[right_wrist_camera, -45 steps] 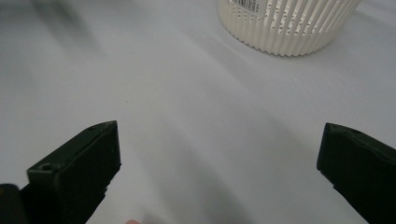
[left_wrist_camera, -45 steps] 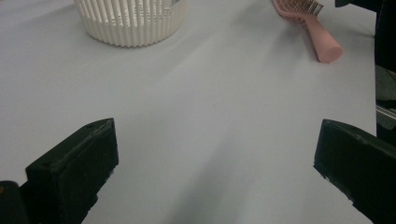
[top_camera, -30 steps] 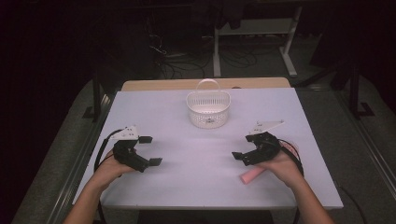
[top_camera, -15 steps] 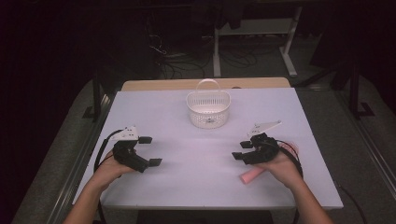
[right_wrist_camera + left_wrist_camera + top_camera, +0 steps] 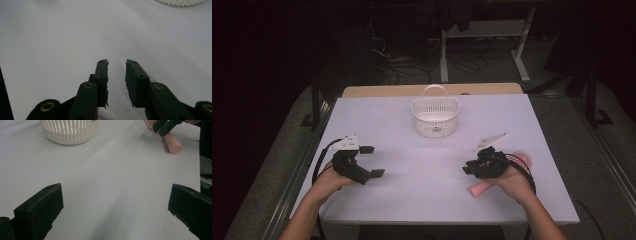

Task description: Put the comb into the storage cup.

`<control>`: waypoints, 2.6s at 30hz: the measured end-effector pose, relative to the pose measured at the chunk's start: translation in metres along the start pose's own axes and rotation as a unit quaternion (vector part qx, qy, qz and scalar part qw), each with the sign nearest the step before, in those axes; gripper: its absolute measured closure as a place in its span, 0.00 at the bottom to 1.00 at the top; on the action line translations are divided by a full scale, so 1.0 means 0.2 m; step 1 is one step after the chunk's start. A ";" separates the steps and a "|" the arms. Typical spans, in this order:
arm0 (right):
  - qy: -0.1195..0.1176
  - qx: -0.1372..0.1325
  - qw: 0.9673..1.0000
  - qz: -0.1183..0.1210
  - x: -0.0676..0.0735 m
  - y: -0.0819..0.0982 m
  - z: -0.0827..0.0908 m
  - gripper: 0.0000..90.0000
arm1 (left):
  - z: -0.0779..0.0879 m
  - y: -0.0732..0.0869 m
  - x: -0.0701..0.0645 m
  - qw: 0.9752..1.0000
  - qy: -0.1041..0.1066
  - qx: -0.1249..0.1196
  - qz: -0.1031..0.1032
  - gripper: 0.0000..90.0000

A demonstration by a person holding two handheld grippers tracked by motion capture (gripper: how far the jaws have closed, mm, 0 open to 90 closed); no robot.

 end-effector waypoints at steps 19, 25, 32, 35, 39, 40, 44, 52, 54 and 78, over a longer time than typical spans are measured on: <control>-0.026 0.032 0.999 0.012 0.05 0.04 -0.01 0.98 | 0.00 0.00 0.00 1.000 0.000 -0.001 0.000 0.00; -0.031 0.046 0.998 0.020 0.07 0.06 -0.03 0.98 | 0.00 0.00 0.01 1.000 0.000 0.001 -0.001 0.00; -0.035 0.064 0.997 0.022 0.09 0.07 -0.05 0.99 | 0.00 0.00 0.01 1.000 0.000 0.001 0.000 0.00; -0.035 0.073 0.996 0.026 0.10 0.07 -0.06 0.99 | 0.00 0.01 0.01 1.000 0.000 0.001 0.000 0.00; -0.034 0.084 0.995 0.028 0.11 0.07 -0.08 0.99 | 0.00 0.01 0.01 1.000 0.001 0.001 0.000 0.00; -0.033 0.086 0.995 0.031 0.11 0.07 -0.08 0.99 | 0.00 0.01 0.01 1.000 0.000 0.002 0.001 0.00; -0.034 0.091 0.995 0.030 0.12 0.08 -0.08 0.99 | 0.00 0.01 0.01 1.000 0.001 0.001 0.002 0.00; -0.039 0.099 0.994 0.030 0.13 0.08 -0.09 0.99 | 0.00 0.01 0.00 1.000 0.001 0.001 0.001 0.00; -0.041 0.101 0.994 0.032 0.14 0.08 -0.09 0.99 | 0.00 0.01 0.00 1.000 0.001 0.001 0.001 0.00; -0.018 0.125 0.992 0.023 0.16 0.20 0.03 0.99 | 0.01 0.00 0.00 1.000 0.000 -0.002 0.001 0.00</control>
Point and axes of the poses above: each handheld gripper's, and its own axes: z roughly backward along the jaws, y roughly out of its underside, x roughly to its left, the point moved 2 cm from there along -z, roughly forward along the jaws, and after that the axes turned 6 degrees about -x, right-handed, at the moved point
